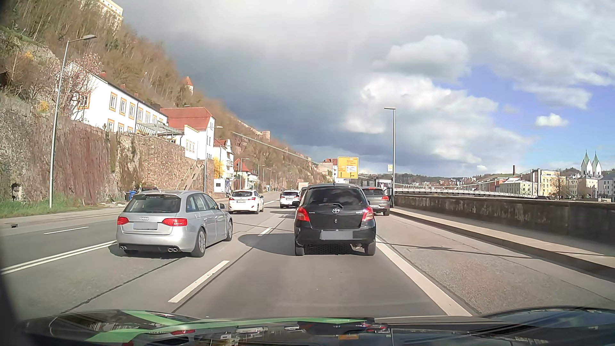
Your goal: Follow the waypoints while adhering to traffic rules and regulations
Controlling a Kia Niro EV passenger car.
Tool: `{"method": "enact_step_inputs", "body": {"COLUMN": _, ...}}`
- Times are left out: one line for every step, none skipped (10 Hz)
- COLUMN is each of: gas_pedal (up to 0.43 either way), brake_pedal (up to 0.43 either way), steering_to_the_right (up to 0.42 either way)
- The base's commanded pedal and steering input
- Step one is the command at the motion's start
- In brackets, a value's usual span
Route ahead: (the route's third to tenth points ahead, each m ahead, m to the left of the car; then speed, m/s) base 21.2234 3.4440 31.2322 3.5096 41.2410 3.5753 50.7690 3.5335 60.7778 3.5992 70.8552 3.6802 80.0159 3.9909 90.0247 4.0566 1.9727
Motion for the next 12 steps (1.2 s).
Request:
{"method": "enact_step_inputs", "body": {"gas_pedal": 0.0, "brake_pedal": 0.049, "steering_to_the_right": -0.008}}
{"method": "enact_step_inputs", "body": {"gas_pedal": 0.0, "brake_pedal": 0.018, "steering_to_the_right": -0.007}}
{"method": "enact_step_inputs", "body": {"gas_pedal": 0.0, "brake_pedal": 0.006, "steering_to_the_right": -0.008}}
{"method": "enact_step_inputs", "body": {"gas_pedal": 0.0, "brake_pedal": 0.0, "steering_to_the_right": -0.007}}
{"method": "enact_step_inputs", "body": {"gas_pedal": 0.0, "brake_pedal": 0.0, "steering_to_the_right": -0.007}}
{"method": "enact_step_inputs", "body": {"gas_pedal": 0.0, "brake_pedal": 0.0, "steering_to_the_right": -0.008}}
{"method": "enact_step_inputs", "body": {"gas_pedal": 0.0, "brake_pedal": 0.0, "steering_to_the_right": -0.008}}
{"method": "enact_step_inputs", "body": {"gas_pedal": 0.0, "brake_pedal": 0.0, "steering_to_the_right": -0.009}}
{"method": "enact_step_inputs", "body": {"gas_pedal": 0.0, "brake_pedal": 0.0, "steering_to_the_right": -0.008}}
{"method": "enact_step_inputs", "body": {"gas_pedal": 0.0, "brake_pedal": 0.0, "steering_to_the_right": -0.009}}
{"method": "enact_step_inputs", "body": {"gas_pedal": 0.067, "brake_pedal": 0.0, "steering_to_the_right": -0.009}}
{"method": "enact_step_inputs", "body": {"gas_pedal": 0.118, "brake_pedal": 0.0, "steering_to_the_right": -0.009}}
